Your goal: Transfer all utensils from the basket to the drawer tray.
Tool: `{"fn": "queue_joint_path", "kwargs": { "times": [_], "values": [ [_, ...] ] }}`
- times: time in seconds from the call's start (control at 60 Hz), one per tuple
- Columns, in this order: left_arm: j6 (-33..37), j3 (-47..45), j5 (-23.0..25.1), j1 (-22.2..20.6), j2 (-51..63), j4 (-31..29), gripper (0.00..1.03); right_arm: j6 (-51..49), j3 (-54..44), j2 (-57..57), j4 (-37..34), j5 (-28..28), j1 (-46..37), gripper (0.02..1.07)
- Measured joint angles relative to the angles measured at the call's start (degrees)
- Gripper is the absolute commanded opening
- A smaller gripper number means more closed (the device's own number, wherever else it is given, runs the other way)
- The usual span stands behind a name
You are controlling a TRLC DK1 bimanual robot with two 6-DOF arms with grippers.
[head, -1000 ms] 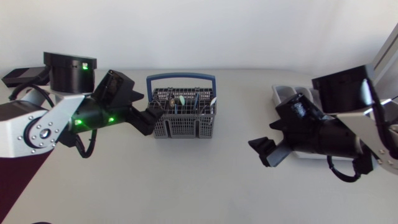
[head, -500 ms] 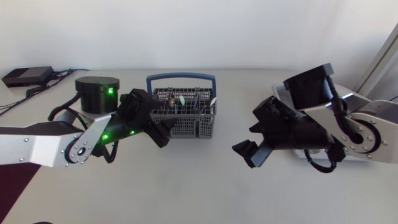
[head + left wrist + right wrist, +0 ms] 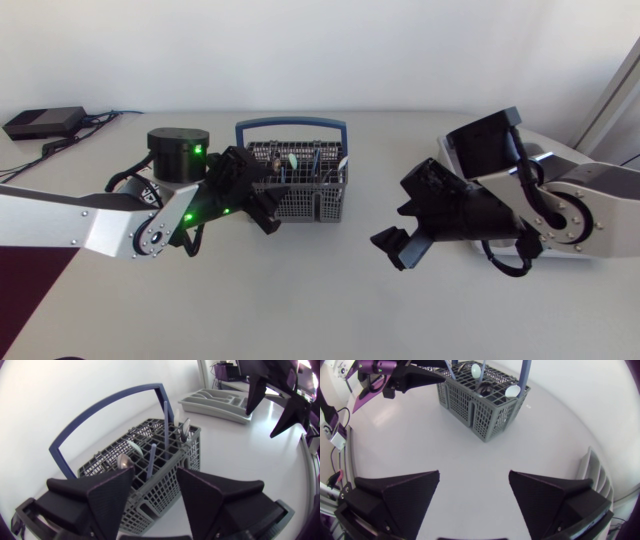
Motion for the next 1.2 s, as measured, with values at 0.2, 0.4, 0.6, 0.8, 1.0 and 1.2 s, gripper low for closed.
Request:
{"fn": "queue_joint_path", "kwargs": {
  "times": [0.2, 0.4, 0.6, 0.8, 1.0, 1.2],
  "values": [
    [0.02, 1.55, 0.00, 0.00, 2.05, 0.98, 0.38, 0.00, 0.00, 0.13, 0.15, 0.15, 0.00, 1.02],
    [0.00, 2.43, 0.00, 0.00, 2.49, 2.27, 0.18, 0.02, 0.00, 0.61, 0.37, 0.22, 0.39, 1.02],
    [0.00, 2.69, 0.00, 0.00, 2.49, 3.04, 0.04, 0.00, 0.00, 0.72, 0.39, 0.68, 0.87, 1.02],
    [0.00, 3.19, 0.66, 0.00, 2.49, 2.99, 0.04, 0.00, 0.00, 0.72, 0.37, 1.33, 1.44, 1.02],
    [-0.22, 5.64, 0.90, 0.00, 1.05, -0.39, 0.04, 0.00, 0.00, 0.68, 0.37, 1.68, 2.25, 1.02],
    [-1.46, 10.47, 1.97, 0.00, -4.22, -8.50, 0.04, 0.00, -0.02, -0.44, 0.17, 1.95, 2.73, 1.02]
  ]
}}
